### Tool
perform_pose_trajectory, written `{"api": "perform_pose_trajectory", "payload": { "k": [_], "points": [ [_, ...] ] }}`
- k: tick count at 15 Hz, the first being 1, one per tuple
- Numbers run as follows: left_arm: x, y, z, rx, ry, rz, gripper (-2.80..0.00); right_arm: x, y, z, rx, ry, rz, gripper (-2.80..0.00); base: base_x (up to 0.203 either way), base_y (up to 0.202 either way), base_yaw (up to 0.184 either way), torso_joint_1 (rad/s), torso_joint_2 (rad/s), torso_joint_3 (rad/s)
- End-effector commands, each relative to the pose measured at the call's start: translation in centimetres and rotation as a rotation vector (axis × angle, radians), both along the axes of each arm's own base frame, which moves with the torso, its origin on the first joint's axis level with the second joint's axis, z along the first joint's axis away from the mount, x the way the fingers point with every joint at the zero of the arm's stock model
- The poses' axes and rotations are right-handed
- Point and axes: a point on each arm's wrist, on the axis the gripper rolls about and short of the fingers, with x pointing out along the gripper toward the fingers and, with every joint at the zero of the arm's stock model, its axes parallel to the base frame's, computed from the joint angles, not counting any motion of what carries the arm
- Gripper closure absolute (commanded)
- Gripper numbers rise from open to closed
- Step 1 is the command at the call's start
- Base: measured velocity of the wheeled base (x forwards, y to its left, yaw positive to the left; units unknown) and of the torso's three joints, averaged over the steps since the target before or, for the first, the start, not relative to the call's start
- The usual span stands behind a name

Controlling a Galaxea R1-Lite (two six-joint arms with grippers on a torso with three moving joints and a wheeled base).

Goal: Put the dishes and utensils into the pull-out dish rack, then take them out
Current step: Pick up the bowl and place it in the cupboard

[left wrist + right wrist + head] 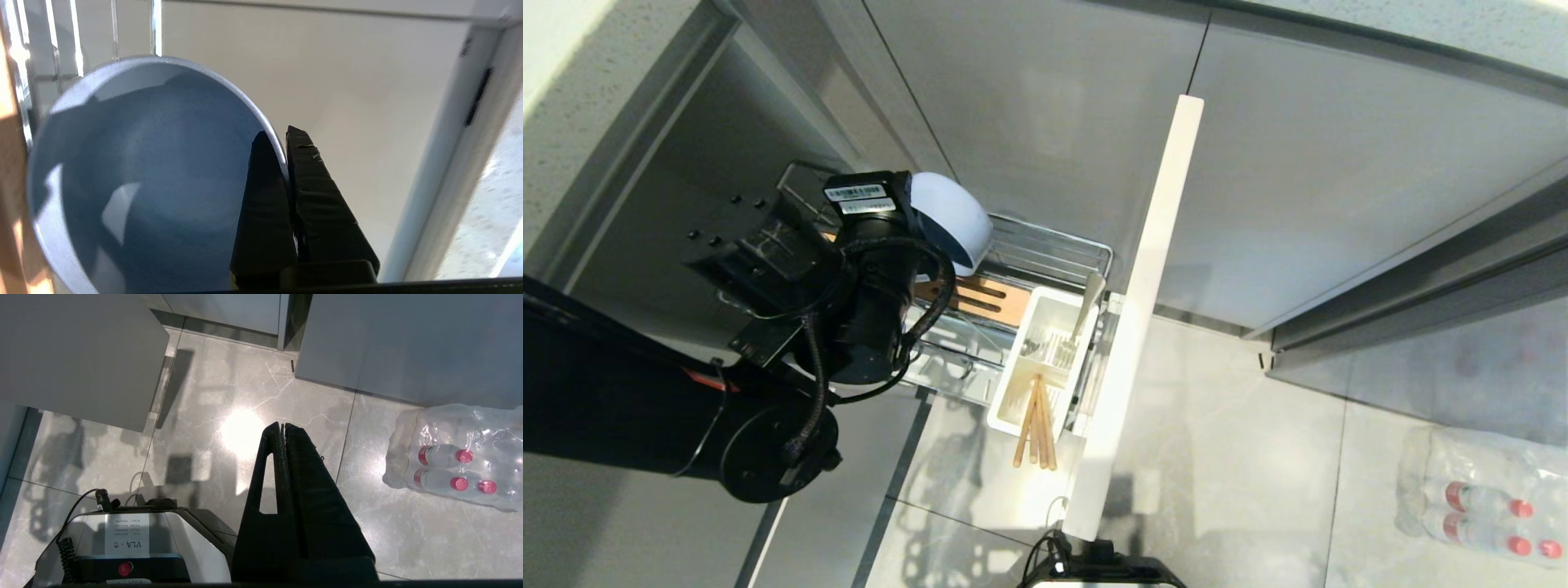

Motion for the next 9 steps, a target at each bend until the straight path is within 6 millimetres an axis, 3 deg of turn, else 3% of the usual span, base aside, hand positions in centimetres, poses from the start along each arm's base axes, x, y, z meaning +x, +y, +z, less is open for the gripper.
{"api": "perform_pose_trajectory", "payload": {
  "k": [1, 9],
  "points": [
    [-0.3, 0.28, 0.49, -0.028, -0.03, -0.003, 0.0, 0.01, 0.0, 0.0, 0.001, 0.0, 0.0, 0.0, 0.0, 0.0, 0.0, 0.0, 0.0, 0.0],
    [-0.51, 0.45, 1.06, -0.054, -0.102, -0.055, 0.0, 0.0, 0.0, 0.0, 0.001, 0.0, -0.001, 0.0, 0.0, 0.0, 0.0, 0.004, 0.0, 0.0]
  ]
}}
